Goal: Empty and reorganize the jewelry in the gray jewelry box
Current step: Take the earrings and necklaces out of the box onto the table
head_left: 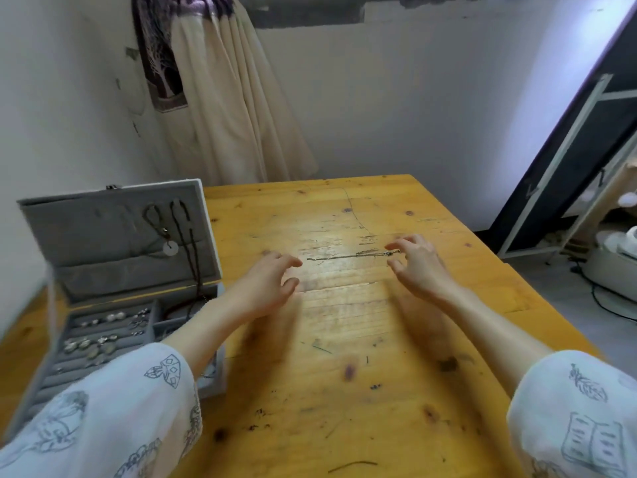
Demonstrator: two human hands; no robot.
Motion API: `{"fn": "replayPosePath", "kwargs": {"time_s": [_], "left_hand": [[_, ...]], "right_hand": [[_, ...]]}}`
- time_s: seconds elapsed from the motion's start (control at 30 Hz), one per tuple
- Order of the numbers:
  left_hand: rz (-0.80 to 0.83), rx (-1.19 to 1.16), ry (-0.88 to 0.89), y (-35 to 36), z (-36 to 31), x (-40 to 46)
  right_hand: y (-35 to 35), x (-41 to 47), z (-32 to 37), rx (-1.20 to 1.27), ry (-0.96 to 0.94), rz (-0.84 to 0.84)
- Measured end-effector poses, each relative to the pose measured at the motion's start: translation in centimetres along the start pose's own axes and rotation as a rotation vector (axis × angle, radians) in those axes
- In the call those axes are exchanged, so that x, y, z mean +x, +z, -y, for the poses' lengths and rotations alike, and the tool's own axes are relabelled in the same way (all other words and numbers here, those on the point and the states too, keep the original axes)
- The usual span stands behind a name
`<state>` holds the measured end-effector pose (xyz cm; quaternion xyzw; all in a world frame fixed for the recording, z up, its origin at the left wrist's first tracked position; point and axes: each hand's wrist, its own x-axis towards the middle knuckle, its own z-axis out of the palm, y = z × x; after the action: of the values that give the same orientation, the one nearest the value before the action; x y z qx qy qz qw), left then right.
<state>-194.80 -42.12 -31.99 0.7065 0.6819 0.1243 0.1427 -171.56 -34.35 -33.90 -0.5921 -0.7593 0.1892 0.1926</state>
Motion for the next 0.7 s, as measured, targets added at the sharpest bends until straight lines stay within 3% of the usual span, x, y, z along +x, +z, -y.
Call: {"fn": "replayPosePath", "kwargs": {"time_s": [0.13, 0.23, 0.33, 0.7], "left_hand": [[-0.073, -0.047, 0.002, -2.2, 1.0, -5.1], [-0.117, -0.065, -0.077, -3.9, 3.3, -8.1], [-0.261, -0.131, -0.174, -5.8, 6.0, -10.1], [-0.672, -0.237, -0.421, -8.8, 12.7, -8.2]], "right_hand": [[0.9, -2.8, 5.5, 0.057, -0.120, 0.045], [2.0, -4.0, 10.2, 0.111, -0.223, 0.089], [3.2, -4.3, 14.7, 0.195, -0.305, 0.134], [7.6, -0.7, 25.3, 0.535, -0.322, 0.217]]}}
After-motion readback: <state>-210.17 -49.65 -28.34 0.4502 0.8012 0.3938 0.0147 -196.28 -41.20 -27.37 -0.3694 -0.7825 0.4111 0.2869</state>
